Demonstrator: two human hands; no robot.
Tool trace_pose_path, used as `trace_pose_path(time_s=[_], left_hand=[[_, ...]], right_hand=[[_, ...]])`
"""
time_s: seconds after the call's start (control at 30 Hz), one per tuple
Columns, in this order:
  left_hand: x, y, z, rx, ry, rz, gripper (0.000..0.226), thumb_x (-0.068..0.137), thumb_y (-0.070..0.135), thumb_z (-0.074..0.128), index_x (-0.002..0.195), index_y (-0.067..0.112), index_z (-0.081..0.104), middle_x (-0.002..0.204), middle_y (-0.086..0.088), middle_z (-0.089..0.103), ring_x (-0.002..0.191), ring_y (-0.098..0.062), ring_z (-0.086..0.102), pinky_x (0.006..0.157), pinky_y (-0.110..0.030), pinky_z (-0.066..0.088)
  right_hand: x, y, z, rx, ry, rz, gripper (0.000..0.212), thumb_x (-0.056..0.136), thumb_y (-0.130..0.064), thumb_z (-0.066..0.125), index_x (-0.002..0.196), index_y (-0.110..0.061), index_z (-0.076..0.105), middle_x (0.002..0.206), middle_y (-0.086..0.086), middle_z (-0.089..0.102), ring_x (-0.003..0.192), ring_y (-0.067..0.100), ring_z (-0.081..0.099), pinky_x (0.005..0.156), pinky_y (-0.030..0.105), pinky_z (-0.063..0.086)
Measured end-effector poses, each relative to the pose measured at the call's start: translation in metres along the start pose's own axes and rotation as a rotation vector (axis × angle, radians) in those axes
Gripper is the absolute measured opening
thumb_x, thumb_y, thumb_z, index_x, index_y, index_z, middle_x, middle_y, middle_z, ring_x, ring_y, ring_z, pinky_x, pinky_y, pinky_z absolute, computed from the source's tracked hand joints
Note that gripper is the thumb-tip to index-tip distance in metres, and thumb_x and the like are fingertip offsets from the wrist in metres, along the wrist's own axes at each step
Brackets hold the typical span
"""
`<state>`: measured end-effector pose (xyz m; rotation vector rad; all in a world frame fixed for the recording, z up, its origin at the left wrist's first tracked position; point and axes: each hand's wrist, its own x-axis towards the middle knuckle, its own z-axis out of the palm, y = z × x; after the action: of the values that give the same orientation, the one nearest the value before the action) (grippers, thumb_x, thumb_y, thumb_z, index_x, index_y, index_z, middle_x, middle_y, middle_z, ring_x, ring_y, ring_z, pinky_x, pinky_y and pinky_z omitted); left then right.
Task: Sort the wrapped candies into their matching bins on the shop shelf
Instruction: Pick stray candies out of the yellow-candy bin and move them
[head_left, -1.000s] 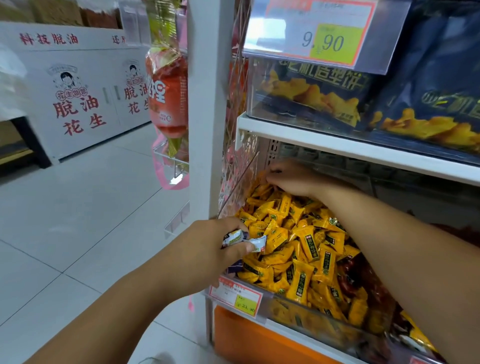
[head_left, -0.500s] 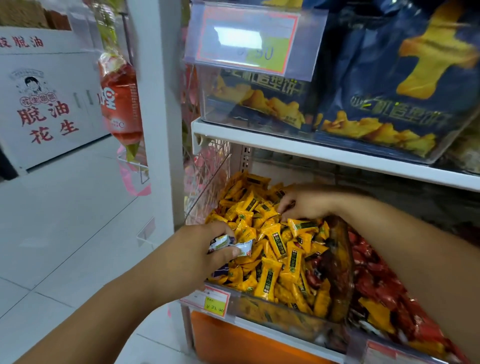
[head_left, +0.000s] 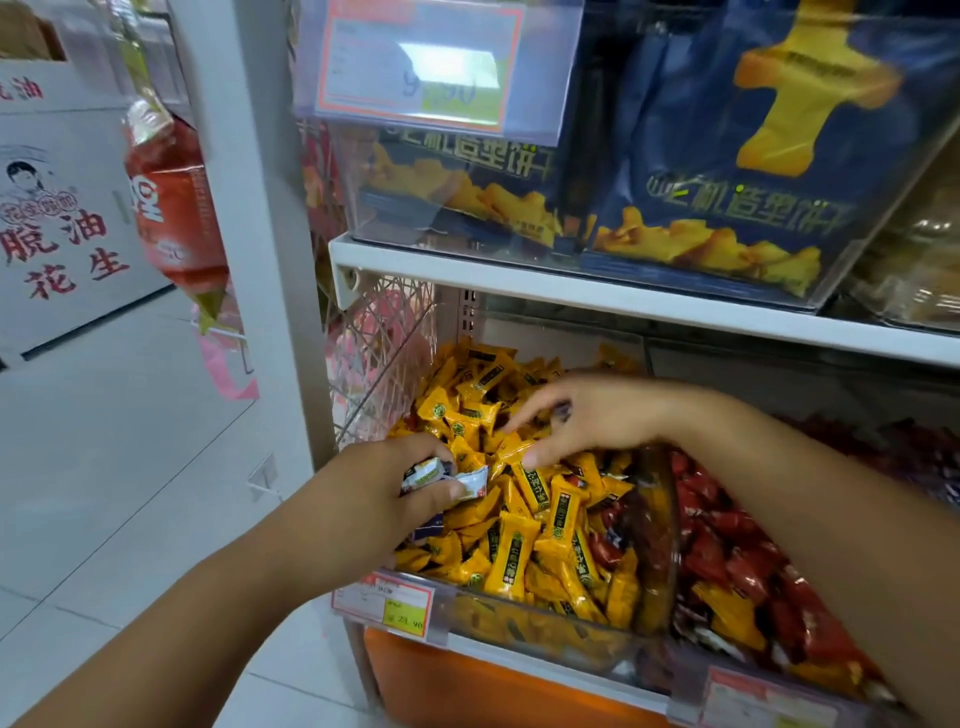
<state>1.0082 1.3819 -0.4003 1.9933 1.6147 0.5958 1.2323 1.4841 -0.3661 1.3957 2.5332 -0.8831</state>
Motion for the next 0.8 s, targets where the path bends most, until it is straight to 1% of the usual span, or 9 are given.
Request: trace_pose_path(time_s=[0.07, 0.13, 0.27, 0.33, 0.4, 0.5, 0.6, 0.67, 0.8], left_hand=[[0.000, 0.002, 0.002, -0.008, -0.013, -0.005, 0.005, 0.092, 0.043, 0.057, 0.092, 0.037, 0.056, 0.063, 0.002, 0.056, 0.051, -0.003, 0.052, 0.047, -0.014, 0.040], [0.001, 0.005, 0.002, -0.007, -0.024, -0.009, 0.004, 0.092, 0.043, 0.057, 0.091, 0.040, 0.055, 0.065, 0.003, 0.056, 0.050, -0.006, 0.053, 0.046, -0.013, 0.041], [0.003, 0.007, 0.000, -0.026, -0.041, -0.037, 0.008, 0.092, 0.045, 0.056, 0.097, 0.040, 0.055, 0.067, 0.001, 0.057, 0.047, -0.010, 0.060, 0.049, -0.023, 0.053], [0.005, 0.008, -0.001, -0.021, -0.045, -0.040, 0.012, 0.092, 0.046, 0.055, 0.102, 0.040, 0.054, 0.071, 0.001, 0.060, 0.046, -0.011, 0.062, 0.051, -0.023, 0.054], [0.006, 0.010, -0.001, -0.028, -0.041, -0.041, 0.013, 0.092, 0.045, 0.055, 0.103, 0.039, 0.054, 0.077, -0.001, 0.063, 0.046, -0.010, 0.062, 0.049, -0.021, 0.053], [0.008, 0.014, 0.002, -0.018, -0.047, -0.038, 0.011, 0.093, 0.043, 0.056, 0.102, 0.038, 0.054, 0.081, 0.001, 0.061, 0.051, -0.012, 0.063, 0.046, -0.017, 0.049], [0.009, 0.017, 0.004, 0.003, -0.058, -0.035, 0.012, 0.094, 0.042, 0.055, 0.105, 0.038, 0.053, 0.082, 0.006, 0.057, 0.051, -0.008, 0.063, 0.042, -0.012, 0.042], [0.010, 0.018, 0.004, 0.003, -0.058, -0.039, 0.014, 0.094, 0.042, 0.054, 0.106, 0.035, 0.054, 0.079, 0.008, 0.055, 0.048, -0.004, 0.061, 0.040, -0.011, 0.040], [0.013, 0.017, 0.001, 0.000, -0.041, -0.032, 0.009, 0.094, 0.041, 0.054, 0.103, 0.038, 0.053, 0.075, 0.009, 0.055, 0.051, -0.012, 0.064, 0.041, -0.013, 0.043]], right_hand=[[0.006, 0.000, 0.010, -0.134, -0.002, 0.048, 0.063, 0.082, -0.051, 0.067, 0.140, -0.042, 0.043, 0.144, -0.008, 0.044, 0.121, 0.001, 0.047, 0.098, 0.026, 0.039], [0.014, 0.003, 0.013, -0.225, 0.162, 0.087, 0.064, 0.088, -0.051, 0.059, 0.146, -0.042, 0.032, 0.153, -0.004, 0.035, 0.130, 0.019, 0.044, 0.104, 0.033, 0.038], [0.015, 0.024, -0.007, -0.156, 0.454, 0.108, 0.034, 0.090, -0.047, 0.059, 0.123, -0.041, 0.054, 0.135, -0.006, 0.054, 0.120, 0.020, 0.054, 0.102, 0.037, 0.043], [0.002, 0.032, -0.018, -0.111, 0.360, 0.077, 0.006, 0.088, -0.042, 0.064, 0.091, -0.042, 0.060, 0.115, -0.012, 0.060, 0.109, 0.017, 0.058, 0.098, 0.040, 0.046], [-0.012, 0.031, -0.023, -0.181, 0.192, 0.052, 0.011, 0.088, -0.031, 0.067, 0.083, -0.039, 0.062, 0.098, -0.017, 0.061, 0.102, 0.014, 0.060, 0.096, 0.037, 0.046], [-0.015, 0.027, -0.010, -0.295, -0.003, 0.122, 0.022, 0.092, -0.024, 0.063, 0.113, -0.028, 0.066, 0.115, -0.011, 0.058, 0.113, 0.016, 0.054, 0.102, 0.035, 0.041], [-0.001, 0.028, -0.001, -0.518, 0.083, 0.174, 0.048, 0.097, -0.029, 0.055, 0.143, -0.032, 0.042, 0.143, 0.001, 0.048, 0.122, 0.021, 0.052, 0.097, 0.030, 0.043], [0.006, 0.030, -0.007, -0.595, 0.171, 0.190, 0.049, 0.099, -0.034, 0.051, 0.145, -0.036, 0.037, 0.147, 0.001, 0.044, 0.127, 0.023, 0.049, 0.097, 0.029, 0.041], [0.011, 0.040, -0.015, -0.491, 0.347, 0.140, 0.039, 0.097, -0.036, 0.053, 0.136, -0.036, 0.050, 0.140, -0.002, 0.052, 0.125, 0.021, 0.049, 0.101, 0.032, 0.038]])
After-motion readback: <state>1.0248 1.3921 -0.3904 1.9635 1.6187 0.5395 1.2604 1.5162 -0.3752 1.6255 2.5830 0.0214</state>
